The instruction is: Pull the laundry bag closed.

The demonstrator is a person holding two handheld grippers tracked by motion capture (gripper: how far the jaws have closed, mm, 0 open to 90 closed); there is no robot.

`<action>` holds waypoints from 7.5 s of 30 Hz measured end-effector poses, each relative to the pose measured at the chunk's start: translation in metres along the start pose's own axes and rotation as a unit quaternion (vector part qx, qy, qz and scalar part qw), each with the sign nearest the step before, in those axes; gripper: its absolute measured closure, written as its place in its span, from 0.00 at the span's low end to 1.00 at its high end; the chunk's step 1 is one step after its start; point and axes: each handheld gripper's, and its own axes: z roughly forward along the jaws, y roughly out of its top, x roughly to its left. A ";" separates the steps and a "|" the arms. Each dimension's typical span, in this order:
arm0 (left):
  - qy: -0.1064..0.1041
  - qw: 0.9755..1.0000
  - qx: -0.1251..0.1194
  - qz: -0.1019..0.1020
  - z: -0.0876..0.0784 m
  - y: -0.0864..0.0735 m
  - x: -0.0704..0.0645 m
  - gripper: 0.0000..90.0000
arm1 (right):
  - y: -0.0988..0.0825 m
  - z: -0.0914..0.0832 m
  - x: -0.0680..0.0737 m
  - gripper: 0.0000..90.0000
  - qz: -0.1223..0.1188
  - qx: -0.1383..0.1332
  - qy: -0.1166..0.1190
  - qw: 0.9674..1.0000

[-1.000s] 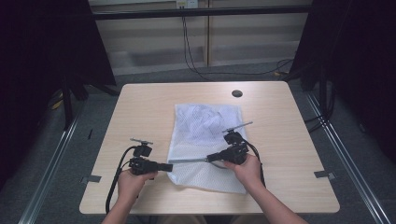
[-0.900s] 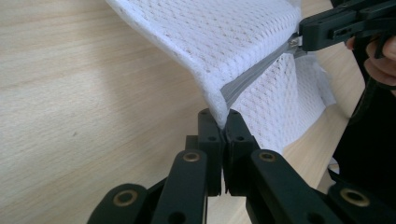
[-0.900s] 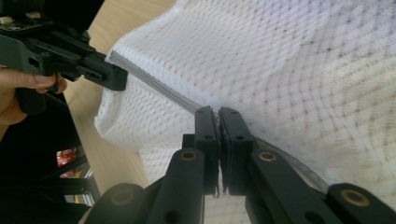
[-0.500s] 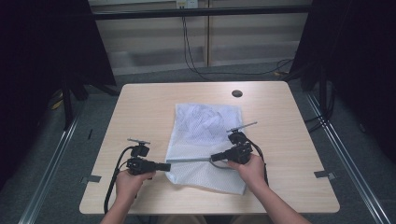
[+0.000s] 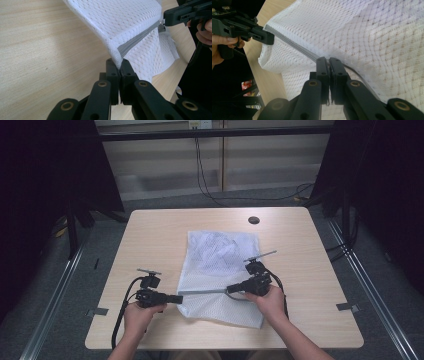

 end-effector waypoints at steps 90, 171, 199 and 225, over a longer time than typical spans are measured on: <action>0.006 1.000 0.004 0.005 0.001 -0.001 -0.004 0.98 | -0.021 -0.031 -0.022 0.97 0.004 -0.011 0.007 1.000; 0.005 1.000 0.001 -0.001 -0.001 -0.001 -0.001 0.98 | -0.028 -0.049 -0.036 0.97 0.015 -0.019 0.000 1.000; 0.018 1.000 0.004 0.000 -0.002 -0.003 0.003 0.98 | -0.043 -0.079 -0.054 0.97 0.024 -0.034 -0.022 0.999; 0.067 0.990 -0.060 0.104 -0.010 -0.007 -0.004 0.17 | -0.044 -0.088 -0.048 0.54 -0.003 -0.079 -0.111 0.991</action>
